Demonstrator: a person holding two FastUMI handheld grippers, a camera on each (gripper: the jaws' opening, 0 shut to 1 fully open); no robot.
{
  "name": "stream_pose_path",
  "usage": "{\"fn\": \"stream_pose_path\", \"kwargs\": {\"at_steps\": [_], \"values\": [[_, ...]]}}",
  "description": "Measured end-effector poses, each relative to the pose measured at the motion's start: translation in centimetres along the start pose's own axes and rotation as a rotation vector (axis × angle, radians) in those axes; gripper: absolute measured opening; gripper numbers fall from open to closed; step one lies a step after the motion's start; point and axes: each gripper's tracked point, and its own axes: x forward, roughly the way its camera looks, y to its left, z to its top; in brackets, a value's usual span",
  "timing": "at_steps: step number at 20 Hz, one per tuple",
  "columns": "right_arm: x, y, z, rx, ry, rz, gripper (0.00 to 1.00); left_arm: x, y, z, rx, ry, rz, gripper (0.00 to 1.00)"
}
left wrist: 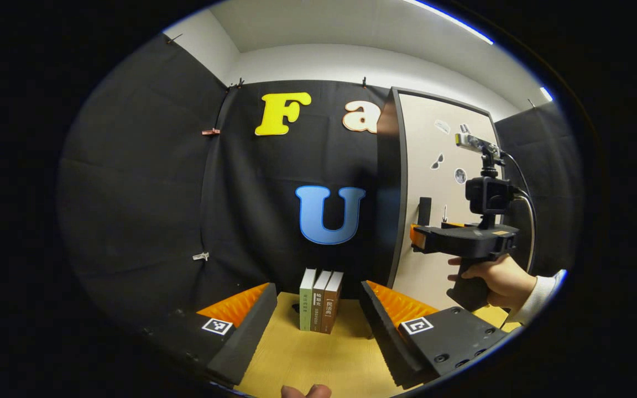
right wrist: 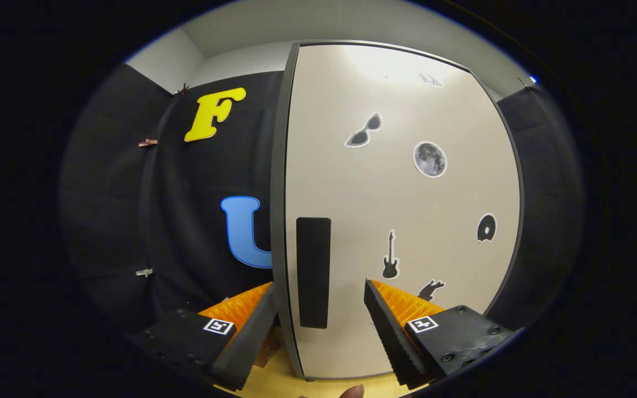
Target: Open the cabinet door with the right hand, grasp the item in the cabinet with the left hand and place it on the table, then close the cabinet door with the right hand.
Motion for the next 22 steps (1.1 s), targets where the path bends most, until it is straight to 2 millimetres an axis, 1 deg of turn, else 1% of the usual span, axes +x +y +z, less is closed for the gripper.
{"fn": "stream_pose_path", "kwargs": {"at_steps": [1,2,3,4,5,7,8,9,10,13,18,20,22], "values": [[0.5,0.0,-0.1,0.002,0.001,-0.002,0.98,0.0,0.2,-0.3,0.001,0.008,0.002,0.95],[0.9,-0.2,-0.2,0.007,0.004,-0.011,0.95,0.0,0.4,-0.6,0.001,0.015,0.004,0.95],[1.6,-0.3,-0.4,0.020,0.006,-0.012,0.82,-0.1,0.6,-0.7,0.000,0.019,0.008,0.95],[2.0,-0.1,-0.6,0.034,0.014,-0.006,0.75,-0.2,0.8,-0.9,-0.005,0.022,0.012,0.95],[2.3,-0.2,-1.1,0.043,0.035,-0.007,0.66,-0.3,0.9,-0.9,-0.012,0.027,0.015,0.95],[2.6,0.2,-0.8,0.033,0.010,-0.002,0.55,-0.6,1.2,-1.1,-0.019,0.028,0.024,0.95],[2.6,0.7,-1.2,0.034,0.023,0.009,0.54,-0.7,1.4,-1.2,-0.019,0.031,0.029,0.95],[2.3,0.5,-0.7,0.034,0.013,0.005,0.36,-0.8,1.4,-1.2,-0.017,0.033,0.033,0.94],[2.4,0.4,-1.1,0.045,0.037,0.003,0.36,-1.1,1.4,-1.2,-0.016,0.034,0.037,0.95],[2.2,0.4,-1.1,0.051,0.054,0.019,0.21,-2.1,1.5,-0.9,-0.020,0.025,0.045,0.95],[0.6,0.5,-1.1,0.046,0.073,0.055,0.20,-3.1,1.5,-0.5,0.000,0.017,0.053,0.94],[-0.4,0.4,-1.0,0.050,0.081,0.077,0.21,-4.4,0.9,-0.4,0.001,0.011,0.052,0.95],[-1.7,0.4,-0.8,0.046,0.087,0.099,0.21,-5.3,0.4,0.2,0.007,0.005,0.052,0.95]]}}
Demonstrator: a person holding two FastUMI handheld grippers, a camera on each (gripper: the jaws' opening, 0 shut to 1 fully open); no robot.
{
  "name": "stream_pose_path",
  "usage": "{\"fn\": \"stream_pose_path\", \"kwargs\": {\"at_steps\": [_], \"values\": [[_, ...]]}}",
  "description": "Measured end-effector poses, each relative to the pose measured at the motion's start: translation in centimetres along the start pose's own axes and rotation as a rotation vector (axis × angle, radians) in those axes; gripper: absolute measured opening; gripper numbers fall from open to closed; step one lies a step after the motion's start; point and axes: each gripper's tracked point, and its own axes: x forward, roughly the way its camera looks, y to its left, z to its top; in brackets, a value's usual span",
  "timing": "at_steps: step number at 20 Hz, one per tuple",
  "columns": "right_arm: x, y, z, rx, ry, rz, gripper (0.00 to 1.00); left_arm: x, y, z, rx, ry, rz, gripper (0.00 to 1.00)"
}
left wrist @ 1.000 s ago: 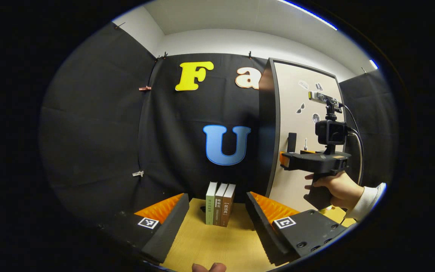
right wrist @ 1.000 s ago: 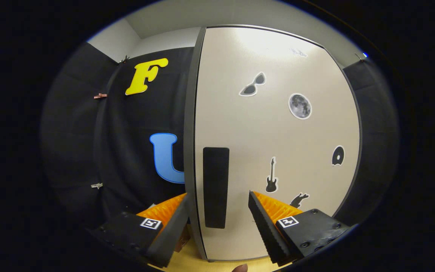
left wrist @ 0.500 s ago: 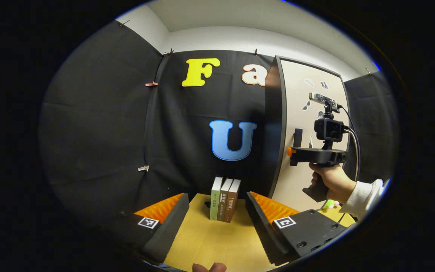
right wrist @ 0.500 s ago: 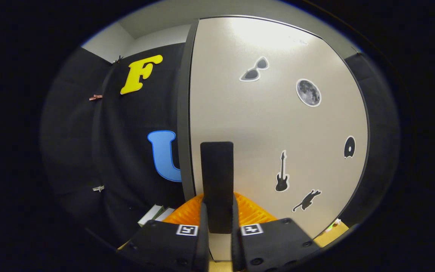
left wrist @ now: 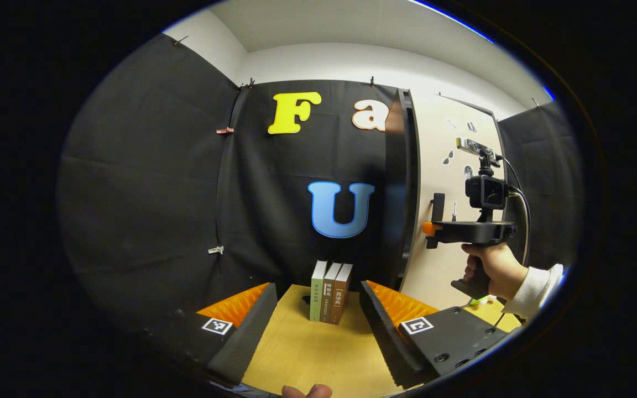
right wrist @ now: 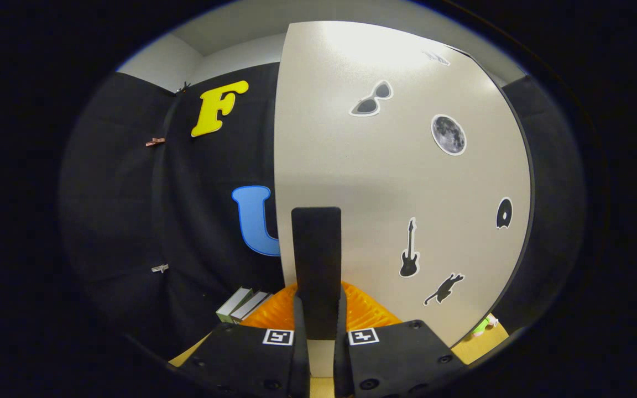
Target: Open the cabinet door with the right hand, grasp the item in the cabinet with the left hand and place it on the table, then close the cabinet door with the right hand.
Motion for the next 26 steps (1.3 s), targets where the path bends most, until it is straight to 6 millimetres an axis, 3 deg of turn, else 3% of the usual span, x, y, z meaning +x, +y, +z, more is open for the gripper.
{"fn": "stream_pose_path", "kwargs": {"at_steps": [6,10,15,26], "values": [[-2.5,-0.4,0.0,0.006,0.010,0.061,0.21,-2.1,-1.1,0.0,0.006,0.000,0.005,0.95],[-5.5,-0.5,0.1,0.015,0.009,0.086,0.20,-3.5,-1.8,-0.1,0.011,0.002,0.007,0.95],[-6.9,-1.6,0.1,0.013,0.015,0.110,0.20,-5.0,-2.5,-0.2,0.011,-0.001,0.007,0.94],[-11.0,-4.4,0.3,0.023,0.012,0.113,0.20,-4.9,-4.9,0.7,0.015,-0.023,-0.043,0.95]]}}
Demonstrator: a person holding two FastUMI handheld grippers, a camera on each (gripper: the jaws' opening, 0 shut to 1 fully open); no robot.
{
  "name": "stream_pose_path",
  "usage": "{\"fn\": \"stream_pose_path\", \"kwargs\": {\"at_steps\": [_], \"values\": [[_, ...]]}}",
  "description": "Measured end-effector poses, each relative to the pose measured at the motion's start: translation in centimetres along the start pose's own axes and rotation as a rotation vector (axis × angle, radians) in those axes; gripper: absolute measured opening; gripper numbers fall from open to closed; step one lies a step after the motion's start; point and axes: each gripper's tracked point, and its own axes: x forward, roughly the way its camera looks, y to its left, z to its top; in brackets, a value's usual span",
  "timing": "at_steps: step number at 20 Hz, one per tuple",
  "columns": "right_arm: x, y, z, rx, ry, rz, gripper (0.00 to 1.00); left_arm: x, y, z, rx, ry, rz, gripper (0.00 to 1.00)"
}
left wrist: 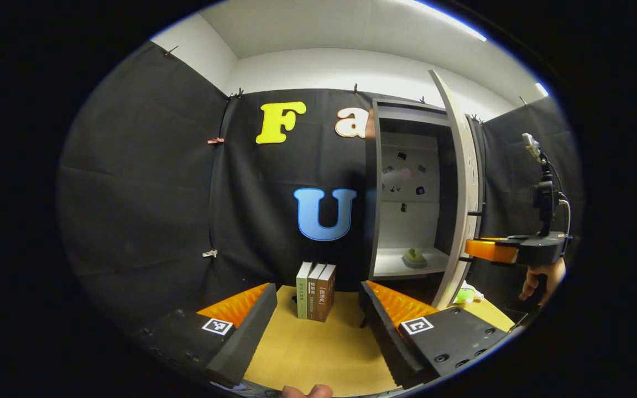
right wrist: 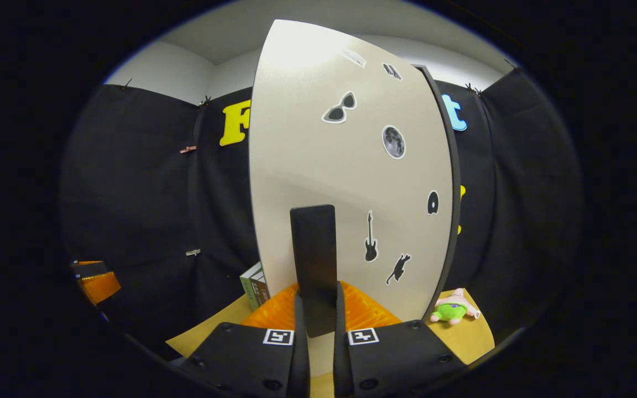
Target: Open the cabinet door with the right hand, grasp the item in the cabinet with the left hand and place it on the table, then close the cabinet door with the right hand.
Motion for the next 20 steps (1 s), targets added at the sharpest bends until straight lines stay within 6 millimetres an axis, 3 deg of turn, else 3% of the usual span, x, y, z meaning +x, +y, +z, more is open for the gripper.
{"fn": "stream_pose_path", "kwargs": {"at_steps": [7,20], "values": [[-1.9,-2.5,0.3,0.011,-0.035,-0.047,0.20,1.1,-2.0,0.8,-0.008,-0.021,-0.049,0.94],[-4.7,-7.4,0.9,0.088,-0.072,-0.248,0.19,3.0,-4.7,0.5,-0.046,-0.012,-0.119,0.95]]}}
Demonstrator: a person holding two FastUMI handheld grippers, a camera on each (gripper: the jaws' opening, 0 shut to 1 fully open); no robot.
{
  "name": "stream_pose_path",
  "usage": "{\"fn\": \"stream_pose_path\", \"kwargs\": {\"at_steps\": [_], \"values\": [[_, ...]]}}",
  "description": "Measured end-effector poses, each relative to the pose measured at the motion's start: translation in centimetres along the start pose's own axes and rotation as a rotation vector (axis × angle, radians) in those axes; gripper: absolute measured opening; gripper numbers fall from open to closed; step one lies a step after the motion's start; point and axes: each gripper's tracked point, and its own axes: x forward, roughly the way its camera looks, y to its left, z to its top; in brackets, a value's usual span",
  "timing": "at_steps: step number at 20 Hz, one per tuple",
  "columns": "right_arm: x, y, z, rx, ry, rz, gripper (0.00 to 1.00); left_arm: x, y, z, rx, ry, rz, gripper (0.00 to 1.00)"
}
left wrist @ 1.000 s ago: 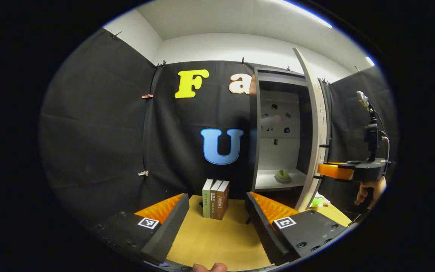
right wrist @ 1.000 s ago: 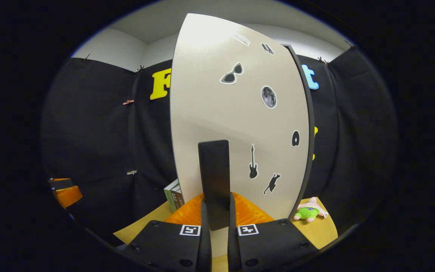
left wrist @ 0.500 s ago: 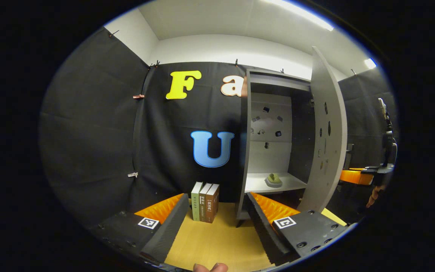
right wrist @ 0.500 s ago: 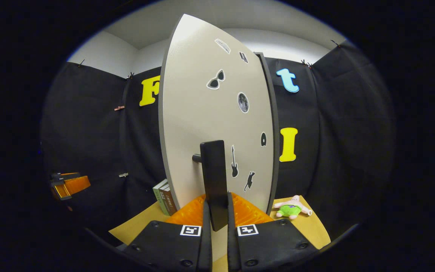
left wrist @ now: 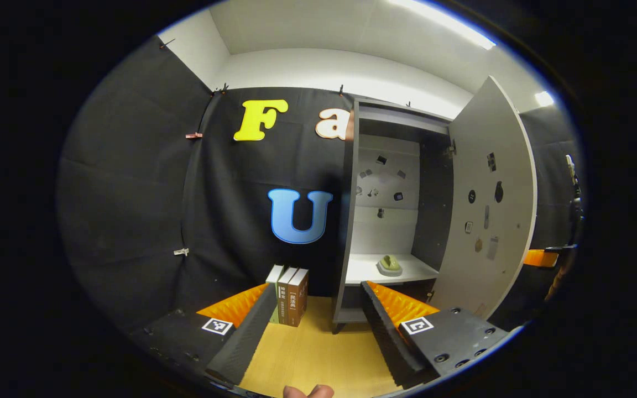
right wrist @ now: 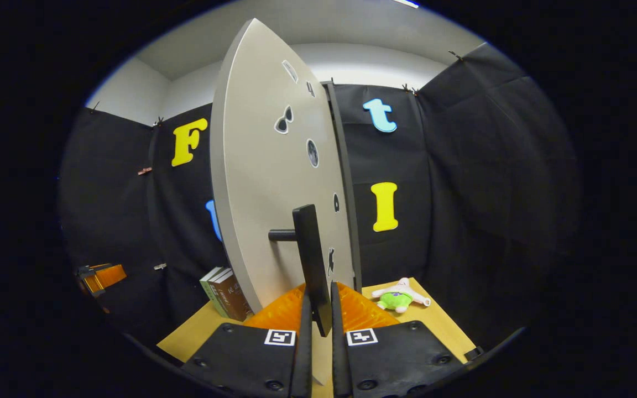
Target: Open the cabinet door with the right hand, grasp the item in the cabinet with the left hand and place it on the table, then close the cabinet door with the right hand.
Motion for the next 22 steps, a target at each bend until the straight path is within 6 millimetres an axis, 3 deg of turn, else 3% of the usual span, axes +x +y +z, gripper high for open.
{"fn": "stream_pose_path", "kwargs": {"at_steps": [3,10,15,18,20,21,22], "values": [[0.1,-1.0,0.9,-0.037,-0.042,-0.063,0.13,0.2,-0.2,0.3,0.005,-0.001,-0.005,0.95],[-1.4,-6.8,2.8,-0.142,-0.092,-0.194,0.13,0.8,-1.1,0.5,0.007,0.003,-0.016,0.95],[-1.8,-6.2,3.0,-0.176,-0.090,-0.169,0.14,1.4,-2.5,0.6,0.011,0.009,-0.035,0.95],[-2.2,-6.7,3.7,-0.198,-0.109,-0.175,0.08,1.5,-3.2,0.7,0.020,0.011,-0.039,0.92],[-2.9,-7.4,4.2,-0.187,-0.128,-0.170,0.23,1.8,-3.7,0.7,0.024,0.013,-0.042,0.95],[-3.2,-8.3,4.6,-0.174,-0.136,-0.181,0.39,2.1,-3.9,0.9,0.025,0.012,-0.042,0.95],[-3.5,-9.6,4.9,-0.154,-0.137,-0.206,0.48,2.3,-4.2,0.9,0.024,0.012,-0.042,0.95]]}}
